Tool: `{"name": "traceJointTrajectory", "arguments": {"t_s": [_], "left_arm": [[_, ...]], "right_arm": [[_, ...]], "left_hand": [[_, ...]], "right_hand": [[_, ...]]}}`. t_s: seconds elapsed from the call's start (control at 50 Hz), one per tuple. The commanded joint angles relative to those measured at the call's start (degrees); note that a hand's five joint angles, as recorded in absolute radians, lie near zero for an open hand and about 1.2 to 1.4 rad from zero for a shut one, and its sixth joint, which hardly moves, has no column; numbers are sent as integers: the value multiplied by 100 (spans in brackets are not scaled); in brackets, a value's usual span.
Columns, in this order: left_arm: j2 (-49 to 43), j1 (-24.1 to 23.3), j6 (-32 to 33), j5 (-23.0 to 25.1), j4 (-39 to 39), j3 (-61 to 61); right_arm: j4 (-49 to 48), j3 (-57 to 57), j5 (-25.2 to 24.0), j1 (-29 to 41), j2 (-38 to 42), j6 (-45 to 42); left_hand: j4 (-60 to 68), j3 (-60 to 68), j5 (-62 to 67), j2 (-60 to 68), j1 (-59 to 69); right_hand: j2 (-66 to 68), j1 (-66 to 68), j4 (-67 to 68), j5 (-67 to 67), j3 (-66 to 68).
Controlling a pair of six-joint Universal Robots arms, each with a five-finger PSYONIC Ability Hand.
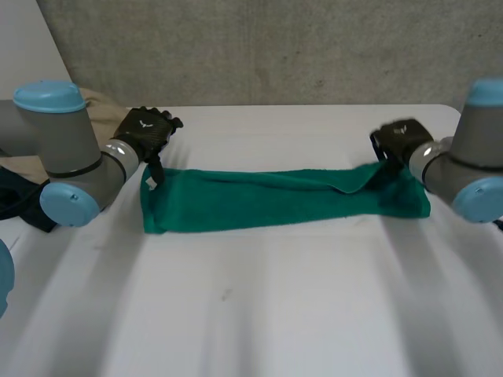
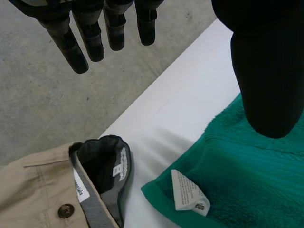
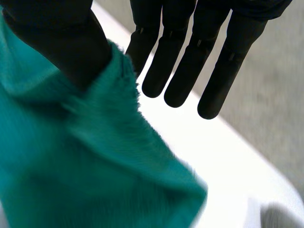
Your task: Fold the laundry.
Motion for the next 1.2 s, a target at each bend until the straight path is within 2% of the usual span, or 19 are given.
{"name": "traceJointTrajectory", "arguments": {"t_s": [0.02, 0.24, 0.4, 0.42, 0.44, 0.46, 0.48, 0.5, 0.6, 0.66, 0.68, 0.7, 0.76, 0.78, 0.86, 0.92, 0.98, 1.06, 1.2], "left_arm": [[-135, 114, -288, 21, -3, 286], [-522, 70, -790, 424, -73, 699], [-751, -229, -852, 785, -354, 743], [-760, -255, -834, 812, -389, 743], [-777, -282, -843, 821, -433, 743], [-795, -308, -860, 812, -529, 761], [-804, -317, -895, 803, -582, 778], [-804, -326, -939, 794, -635, 805], [-778, -361, -1124, 742, -1065, 1024], [-602, -343, -1186, 444, -1075, 1314], [-549, -317, -1194, 295, -996, 1428], [-410, -256, -1238, -55, -787, 1664], [-119, -185, -1335, -514, -443, 1990], [99, -133, -1431, -768, -137, 2191], [645, -62, -1704, -1016, 576, 2623], [1040, -44, -1905, -1017, 954, 2790], [1305, -88, -2012, -876, 1026, 2747], [1490, -168, -2012, -761, 999, 2335], [1622, 140, -1906, -1297, 1008, 877]], "right_arm": [[84, 856, -769, 247, -2303, 306], [102, 892, -1244, 792, -4378, 895], [32, 804, -1657, 722, -4986, 1774], [14, 813, -1684, 687, -4995, 1845], [-12, 830, -1710, 643, -4987, 1915], [-73, 865, -1754, 521, -4969, 2020], [-100, 892, -1772, 450, -4934, 2065], [-135, 909, -1763, 380, -4890, 2100], [-241, 927, -1658, 177, -4425, 2100], [-346, 840, -1386, 89, -4012, 1978], [-407, 770, -1298, 72, -3898, 1925], [-573, 595, -1088, 63, -3627, 1864], [-881, 269, -710, 63, -3230, 1767], [-1187, 7, -439, 45, -2977, 1731], [-2181, -548, 327, 63, -2439, 1766], [-3023, -760, 740, 80, -2210, 1827], [-3457, -717, 777, 115, -2139, 1889], [-3344, -418, 654, 203, -2200, 1977], [-3054, 592, 496, 125, -2350, 2048]], "left_hand": [[-116, -194, -283, -124, -122], [-116, -194, -283, -124, -122], [-116, -194, -283, -124, -122], [284, 206, 116, 276, 277], [1341, 1263, 1174, 1333, 1335], [4449, 4371, 4282, 4441, 4443], [6329, 6250, 6161, 6320, 6322], [6878, 6800, 6711, 6870, 6872], [6884, 6806, 6717, 6876, 6878], [6884, 6806, 6717, 6876, 6878], [6884, 6806, 6717, 6876, 6878], [6884, 6806, 6717, 6876, 6878], [6884, 6806, 6717, 6876, 6878], [6884, 6806, 6717, 6876, 6878], [6884, 6806, 6717, 6876, 6878], [6884, 6806, 6717, 6876, 6878], [6884, 6806, 6717, 6876, 6878], [6884, 6806, 6717, 6876, 6878], [6884, 6806, 6717, 6876, 6878]], "right_hand": [[1266, 1486, 1188, 1298, 1241], [1266, 1486, 1188, 1298, 1241], [1266, 1486, 1188, 1298, 1241], [1266, 1486, 1188, 1298, 1241], [1266, 1486, 1188, 1298, 1241], [1266, 1486, 1188, 1298, 1241], [1266, 1486, 1188, 1298, 1241], [1266, 1486, 1188, 1298, 1241], [1266, 1486, 1188, 1298, 1241], [1266, 1486, 1188, 1298, 1241], [1266, 1486, 1188, 1298, 1241], [1266, 1486, 1188, 1298, 1241], [1266, 1486, 1188, 1298, 1241], [1266, 1486, 1188, 1298, 1241], [1266, 1486, 1188, 1298, 1241], [1266, 1486, 1188, 1298, 1241], [1266, 1486, 1188, 1298, 1241], [1266, 1486, 1188, 1298, 1241], [1266, 1486, 1188, 1298, 1241]]}}
